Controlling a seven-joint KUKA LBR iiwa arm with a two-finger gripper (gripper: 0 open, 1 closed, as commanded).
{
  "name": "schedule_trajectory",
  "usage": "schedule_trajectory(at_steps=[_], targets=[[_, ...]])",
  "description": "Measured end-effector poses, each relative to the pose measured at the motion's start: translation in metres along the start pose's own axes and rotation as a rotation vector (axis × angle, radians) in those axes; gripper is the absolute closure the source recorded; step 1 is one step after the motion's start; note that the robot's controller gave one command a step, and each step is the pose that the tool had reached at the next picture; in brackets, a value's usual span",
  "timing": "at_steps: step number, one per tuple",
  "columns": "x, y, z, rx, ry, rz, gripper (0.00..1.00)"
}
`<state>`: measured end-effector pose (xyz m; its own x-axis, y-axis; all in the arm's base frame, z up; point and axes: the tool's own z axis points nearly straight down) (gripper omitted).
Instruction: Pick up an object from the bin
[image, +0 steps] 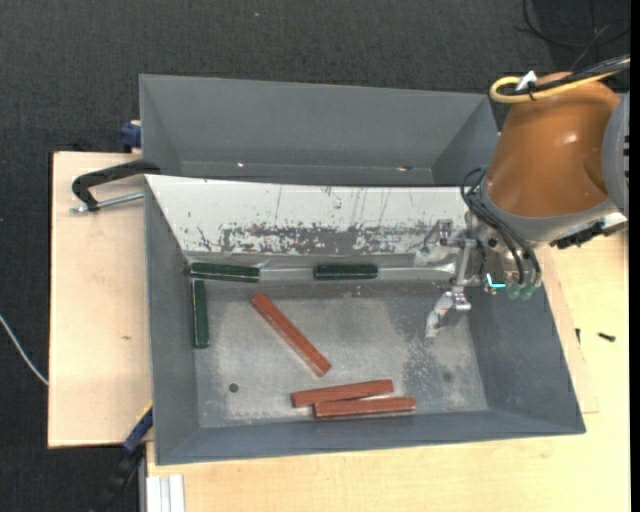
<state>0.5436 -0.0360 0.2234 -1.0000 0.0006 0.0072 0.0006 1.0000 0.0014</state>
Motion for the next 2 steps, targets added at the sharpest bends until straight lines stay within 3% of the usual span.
schedule_trajectory(at_steps=[1, 2], targets=[[-0.002, 0.0, -0.004, 0.001, -0.009, -0.001, 0.0], [0.01, 0.017, 0.038, 0.002, -0.017, -0.024, 0.0]])
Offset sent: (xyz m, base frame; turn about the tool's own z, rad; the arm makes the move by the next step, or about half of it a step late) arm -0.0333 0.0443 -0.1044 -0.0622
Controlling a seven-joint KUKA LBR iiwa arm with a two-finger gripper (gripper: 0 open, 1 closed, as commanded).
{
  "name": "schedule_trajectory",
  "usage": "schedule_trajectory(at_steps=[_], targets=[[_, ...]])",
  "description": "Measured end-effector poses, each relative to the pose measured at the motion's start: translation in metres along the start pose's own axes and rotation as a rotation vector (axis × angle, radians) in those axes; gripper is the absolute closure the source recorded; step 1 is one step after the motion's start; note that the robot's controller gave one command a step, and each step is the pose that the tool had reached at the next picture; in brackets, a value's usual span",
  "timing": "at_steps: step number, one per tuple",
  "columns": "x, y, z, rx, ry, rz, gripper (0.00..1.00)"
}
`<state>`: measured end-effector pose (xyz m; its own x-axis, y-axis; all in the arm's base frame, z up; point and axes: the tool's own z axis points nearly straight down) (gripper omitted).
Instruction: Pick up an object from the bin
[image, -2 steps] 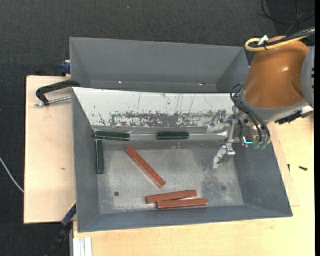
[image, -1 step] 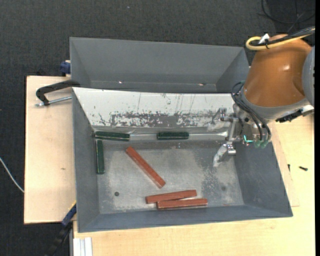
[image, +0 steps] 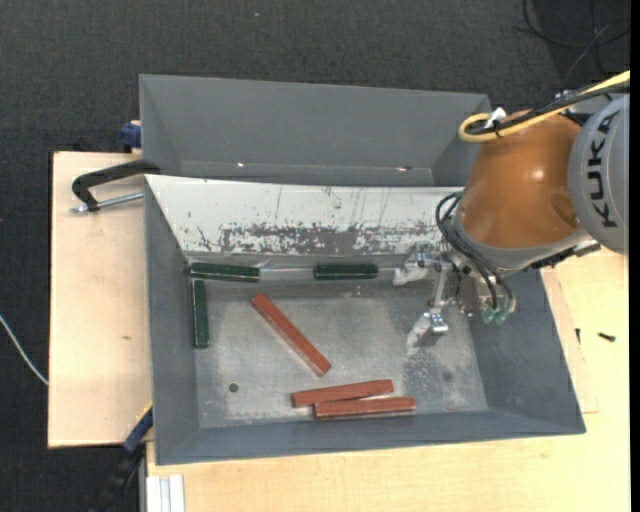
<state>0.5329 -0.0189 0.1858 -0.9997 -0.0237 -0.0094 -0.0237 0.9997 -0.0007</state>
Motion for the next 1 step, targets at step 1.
schedule_trajectory(at_steps=[1], targets=[[0.0063, 0.0162, 0.0685, -0.002, 0.005, -0.066, 0.0]])
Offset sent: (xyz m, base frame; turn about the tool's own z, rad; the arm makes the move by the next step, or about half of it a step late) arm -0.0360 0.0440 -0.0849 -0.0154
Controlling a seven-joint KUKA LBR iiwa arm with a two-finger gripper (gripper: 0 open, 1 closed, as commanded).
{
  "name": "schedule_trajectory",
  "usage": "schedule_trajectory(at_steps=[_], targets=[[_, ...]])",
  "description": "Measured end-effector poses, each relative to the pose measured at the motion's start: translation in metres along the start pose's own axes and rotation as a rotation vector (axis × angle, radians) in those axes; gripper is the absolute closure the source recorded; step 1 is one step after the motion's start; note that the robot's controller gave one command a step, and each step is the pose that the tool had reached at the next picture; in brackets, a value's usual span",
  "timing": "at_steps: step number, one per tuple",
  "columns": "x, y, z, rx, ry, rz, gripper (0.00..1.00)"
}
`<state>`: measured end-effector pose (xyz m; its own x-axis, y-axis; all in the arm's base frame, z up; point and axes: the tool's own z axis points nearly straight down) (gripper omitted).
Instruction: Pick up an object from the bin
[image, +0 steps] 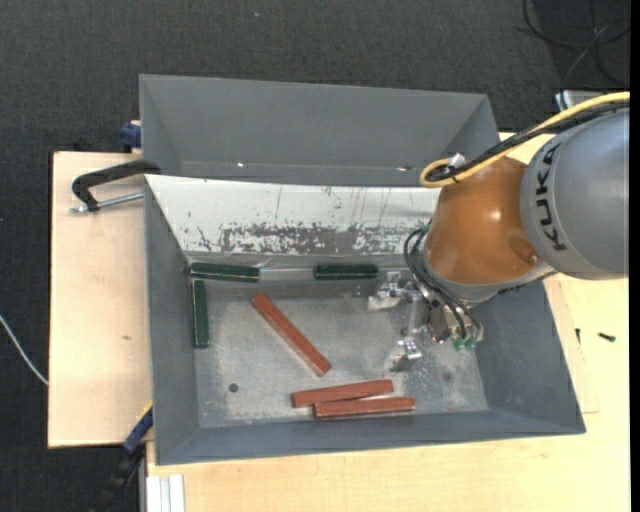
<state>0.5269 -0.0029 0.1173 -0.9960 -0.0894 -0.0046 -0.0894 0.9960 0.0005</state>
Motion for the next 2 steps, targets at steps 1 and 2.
schedule_trajectory(at_steps=[1, 2], targets=[[0.026, 0.027, 0.021, -0.001, 0.012, 0.05, 0.0], [0.016, 0.055, 0.03, 0.009, 0.023, 0.207, 1.0]])
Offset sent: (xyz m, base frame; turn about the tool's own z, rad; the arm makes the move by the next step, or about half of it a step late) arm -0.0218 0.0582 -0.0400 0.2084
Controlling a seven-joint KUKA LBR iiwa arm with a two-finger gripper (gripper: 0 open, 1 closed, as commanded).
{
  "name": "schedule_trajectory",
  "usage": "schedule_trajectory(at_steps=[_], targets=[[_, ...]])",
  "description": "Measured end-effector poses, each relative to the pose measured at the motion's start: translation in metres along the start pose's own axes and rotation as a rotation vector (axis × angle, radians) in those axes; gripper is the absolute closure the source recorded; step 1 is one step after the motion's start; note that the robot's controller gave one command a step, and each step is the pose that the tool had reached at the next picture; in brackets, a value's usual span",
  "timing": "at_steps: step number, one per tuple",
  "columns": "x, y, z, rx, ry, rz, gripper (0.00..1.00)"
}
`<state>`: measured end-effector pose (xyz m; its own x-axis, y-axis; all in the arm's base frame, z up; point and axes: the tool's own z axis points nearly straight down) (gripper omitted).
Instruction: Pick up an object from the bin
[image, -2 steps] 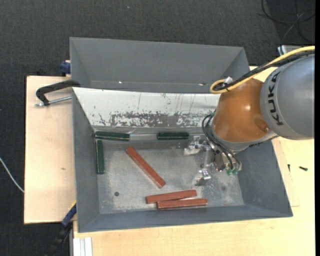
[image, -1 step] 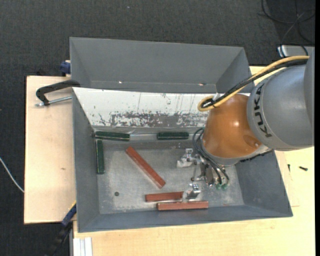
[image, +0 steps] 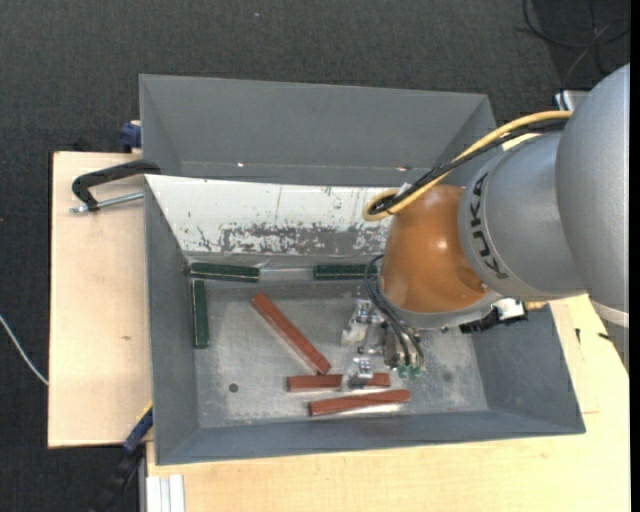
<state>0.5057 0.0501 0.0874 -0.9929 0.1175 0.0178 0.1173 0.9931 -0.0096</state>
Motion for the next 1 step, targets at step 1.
schedule_trajectory(at_steps=[1], targets=[[-0.0018, 0.0039, 0.0072, -0.009, -0.023, 0.003, 0.0]])
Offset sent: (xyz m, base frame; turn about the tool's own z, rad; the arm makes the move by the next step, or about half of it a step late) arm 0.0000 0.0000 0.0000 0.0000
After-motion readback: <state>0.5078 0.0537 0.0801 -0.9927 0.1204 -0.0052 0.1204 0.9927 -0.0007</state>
